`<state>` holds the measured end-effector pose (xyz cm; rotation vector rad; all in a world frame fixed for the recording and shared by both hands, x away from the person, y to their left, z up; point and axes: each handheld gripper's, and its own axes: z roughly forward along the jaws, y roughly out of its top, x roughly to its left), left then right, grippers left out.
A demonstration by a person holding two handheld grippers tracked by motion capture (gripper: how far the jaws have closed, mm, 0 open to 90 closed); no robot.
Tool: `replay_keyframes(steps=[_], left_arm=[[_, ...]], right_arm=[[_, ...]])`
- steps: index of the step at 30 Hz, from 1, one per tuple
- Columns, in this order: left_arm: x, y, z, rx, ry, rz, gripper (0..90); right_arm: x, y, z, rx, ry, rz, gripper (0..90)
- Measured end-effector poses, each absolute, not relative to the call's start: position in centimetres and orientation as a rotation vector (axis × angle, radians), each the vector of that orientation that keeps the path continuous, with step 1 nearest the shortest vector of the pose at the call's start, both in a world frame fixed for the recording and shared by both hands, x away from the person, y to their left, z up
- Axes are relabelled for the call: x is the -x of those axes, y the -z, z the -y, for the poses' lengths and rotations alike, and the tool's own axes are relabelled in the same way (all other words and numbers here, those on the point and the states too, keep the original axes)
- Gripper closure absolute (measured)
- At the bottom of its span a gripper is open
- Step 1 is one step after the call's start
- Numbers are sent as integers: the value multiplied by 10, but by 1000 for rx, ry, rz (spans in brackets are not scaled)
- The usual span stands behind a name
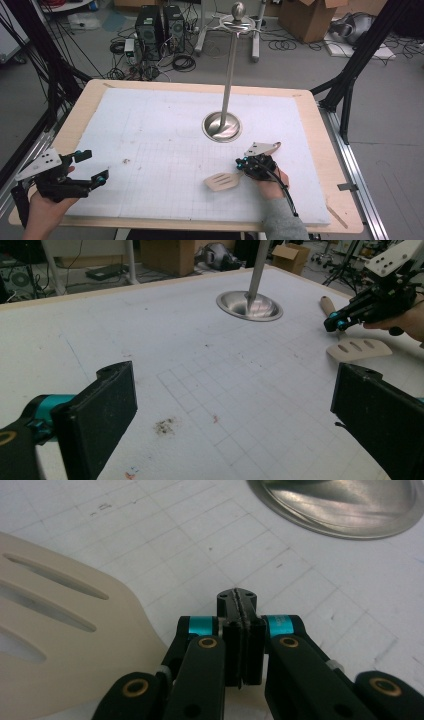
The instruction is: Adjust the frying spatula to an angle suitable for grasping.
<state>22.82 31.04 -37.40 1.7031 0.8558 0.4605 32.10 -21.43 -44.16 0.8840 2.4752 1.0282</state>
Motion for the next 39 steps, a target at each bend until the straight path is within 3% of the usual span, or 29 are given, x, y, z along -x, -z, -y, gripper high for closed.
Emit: replay_keyframes(steps=[16,39], left_arm=[[-238,377,-303,-1718,-445,-843,51],[-264,374,-279,-1730,-396,-770,51]], right_arm=[[-318,446,236,-989,-1159,-2519,900],[-286,445,260,-985,-1162,-2488,900]])
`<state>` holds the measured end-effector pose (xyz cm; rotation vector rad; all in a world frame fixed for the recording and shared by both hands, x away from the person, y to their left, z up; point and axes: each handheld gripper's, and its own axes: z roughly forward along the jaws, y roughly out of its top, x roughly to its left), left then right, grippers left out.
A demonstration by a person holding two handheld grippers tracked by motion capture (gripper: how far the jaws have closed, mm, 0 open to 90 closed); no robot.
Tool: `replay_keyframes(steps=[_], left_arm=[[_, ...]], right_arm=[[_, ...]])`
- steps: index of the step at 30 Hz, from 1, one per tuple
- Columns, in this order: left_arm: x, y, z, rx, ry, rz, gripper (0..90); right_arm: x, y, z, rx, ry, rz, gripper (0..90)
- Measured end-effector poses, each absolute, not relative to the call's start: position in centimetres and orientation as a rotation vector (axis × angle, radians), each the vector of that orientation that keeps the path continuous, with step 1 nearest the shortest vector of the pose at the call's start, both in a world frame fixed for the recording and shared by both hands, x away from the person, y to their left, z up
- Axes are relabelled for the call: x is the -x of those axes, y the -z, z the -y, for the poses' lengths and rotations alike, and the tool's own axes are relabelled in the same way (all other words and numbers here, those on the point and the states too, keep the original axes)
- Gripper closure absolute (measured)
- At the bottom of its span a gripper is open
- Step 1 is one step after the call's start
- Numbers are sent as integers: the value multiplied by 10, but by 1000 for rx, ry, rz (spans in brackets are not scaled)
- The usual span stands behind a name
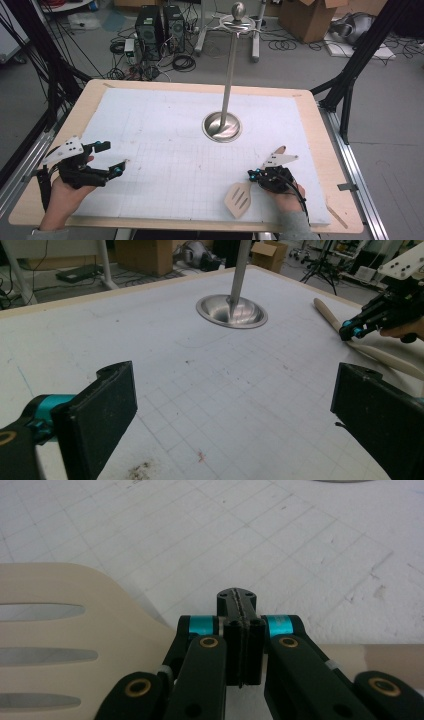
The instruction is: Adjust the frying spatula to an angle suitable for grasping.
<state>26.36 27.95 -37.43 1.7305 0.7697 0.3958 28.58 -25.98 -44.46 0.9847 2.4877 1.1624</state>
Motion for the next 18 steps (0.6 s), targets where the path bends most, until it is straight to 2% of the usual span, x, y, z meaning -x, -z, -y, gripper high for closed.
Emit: replay_keyframes(steps=[18], left_arm=[[-283,374,-256,-1746,-359,-716,51]], right_arm=[[-261,443,283,-971,-1136,-2492,900]])
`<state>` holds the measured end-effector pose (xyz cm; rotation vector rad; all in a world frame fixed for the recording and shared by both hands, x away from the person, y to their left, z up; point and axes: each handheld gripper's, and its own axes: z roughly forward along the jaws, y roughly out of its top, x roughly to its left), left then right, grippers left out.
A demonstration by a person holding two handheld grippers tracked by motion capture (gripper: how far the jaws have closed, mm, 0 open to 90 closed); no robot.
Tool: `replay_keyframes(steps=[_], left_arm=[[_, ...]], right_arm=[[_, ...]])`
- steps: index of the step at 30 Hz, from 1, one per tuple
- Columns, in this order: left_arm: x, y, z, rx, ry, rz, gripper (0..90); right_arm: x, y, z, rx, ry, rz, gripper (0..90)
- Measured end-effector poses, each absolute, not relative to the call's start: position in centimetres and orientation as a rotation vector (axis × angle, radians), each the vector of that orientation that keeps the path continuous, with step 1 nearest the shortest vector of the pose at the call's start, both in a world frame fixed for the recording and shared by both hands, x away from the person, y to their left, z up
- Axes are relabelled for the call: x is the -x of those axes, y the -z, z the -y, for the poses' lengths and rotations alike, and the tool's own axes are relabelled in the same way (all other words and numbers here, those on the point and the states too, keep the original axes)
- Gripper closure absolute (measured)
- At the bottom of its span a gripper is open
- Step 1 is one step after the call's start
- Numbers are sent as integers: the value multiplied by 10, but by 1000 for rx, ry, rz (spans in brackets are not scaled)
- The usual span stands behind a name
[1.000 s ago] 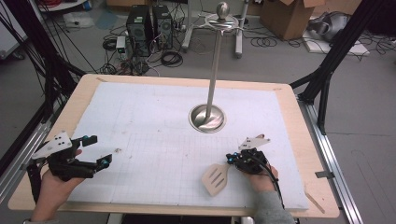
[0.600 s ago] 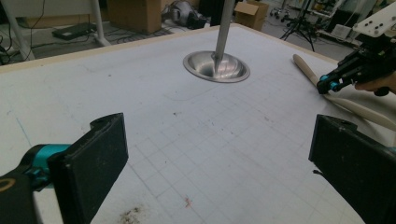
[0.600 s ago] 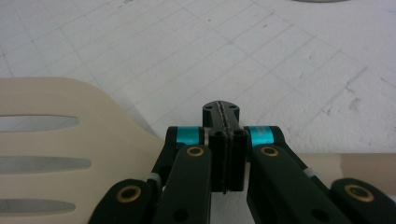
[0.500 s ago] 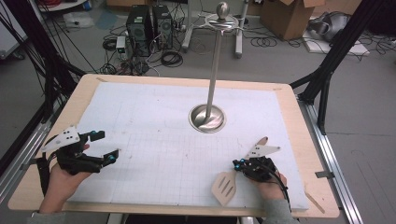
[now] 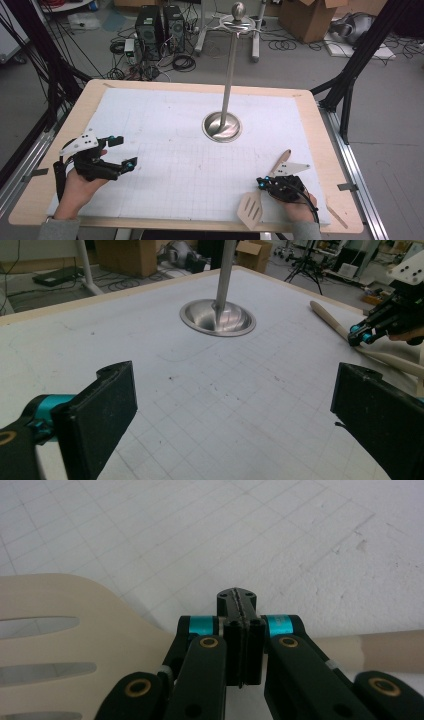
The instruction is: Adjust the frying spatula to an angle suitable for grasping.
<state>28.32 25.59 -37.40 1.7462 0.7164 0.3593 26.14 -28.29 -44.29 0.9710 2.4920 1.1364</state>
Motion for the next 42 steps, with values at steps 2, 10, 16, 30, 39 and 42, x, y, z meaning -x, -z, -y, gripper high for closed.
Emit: replay_keyframes(steps=[2,10,16,30,39,42], left_arm=[[-284,373,-255,-1745,-364,-712,51],[-287,373,-252,-1747,-356,-705,51],[-286,373,-251,-1753,-357,-704,51],[-278,372,-263,-1713,-413,-713,51],[-264,372,-273,-1715,-446,-725,51],[-259,372,-278,-1711,-466,-734,65]], right_arm=[[-260,443,285,-971,-1140,-2494,900],[-259,443,285,-941,-1124,-2476,900],[-260,432,313,-1022,-1176,-2302,900],[-273,445,359,-1208,-1136,-2223,900],[-287,451,357,-1225,-1074,-2240,900],[-291,451,356,-1213,-1093,-2240,900]])
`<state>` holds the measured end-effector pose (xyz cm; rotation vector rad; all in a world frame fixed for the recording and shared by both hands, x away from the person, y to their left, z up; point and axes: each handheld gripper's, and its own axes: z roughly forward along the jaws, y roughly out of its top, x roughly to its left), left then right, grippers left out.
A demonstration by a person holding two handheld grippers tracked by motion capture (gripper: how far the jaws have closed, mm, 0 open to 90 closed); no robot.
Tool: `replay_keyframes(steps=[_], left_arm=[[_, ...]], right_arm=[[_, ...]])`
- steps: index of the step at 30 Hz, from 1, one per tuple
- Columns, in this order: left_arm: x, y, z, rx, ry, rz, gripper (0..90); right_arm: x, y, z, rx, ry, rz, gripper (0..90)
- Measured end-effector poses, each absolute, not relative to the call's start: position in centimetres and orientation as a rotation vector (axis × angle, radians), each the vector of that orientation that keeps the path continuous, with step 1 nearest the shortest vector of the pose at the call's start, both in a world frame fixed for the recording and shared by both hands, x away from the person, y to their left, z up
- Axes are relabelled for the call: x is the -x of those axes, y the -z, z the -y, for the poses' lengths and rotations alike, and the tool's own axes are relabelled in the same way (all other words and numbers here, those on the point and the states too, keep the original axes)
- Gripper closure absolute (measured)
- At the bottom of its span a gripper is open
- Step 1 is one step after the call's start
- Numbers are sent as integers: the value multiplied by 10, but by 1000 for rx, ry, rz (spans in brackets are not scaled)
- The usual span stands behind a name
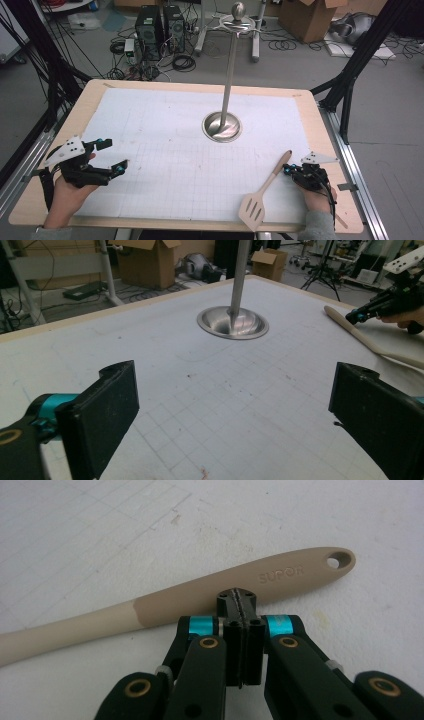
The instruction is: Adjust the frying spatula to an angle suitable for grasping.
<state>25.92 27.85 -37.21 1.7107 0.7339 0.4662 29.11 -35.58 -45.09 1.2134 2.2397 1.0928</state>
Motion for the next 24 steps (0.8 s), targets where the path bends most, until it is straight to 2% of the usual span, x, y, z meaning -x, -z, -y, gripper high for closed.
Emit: replay_keyframes(steps=[24], left_arm=[[-243,377,-293,-1723,-470,-810,63]], right_arm=[[-315,449,328,-1148,-1114,-2209,900]])
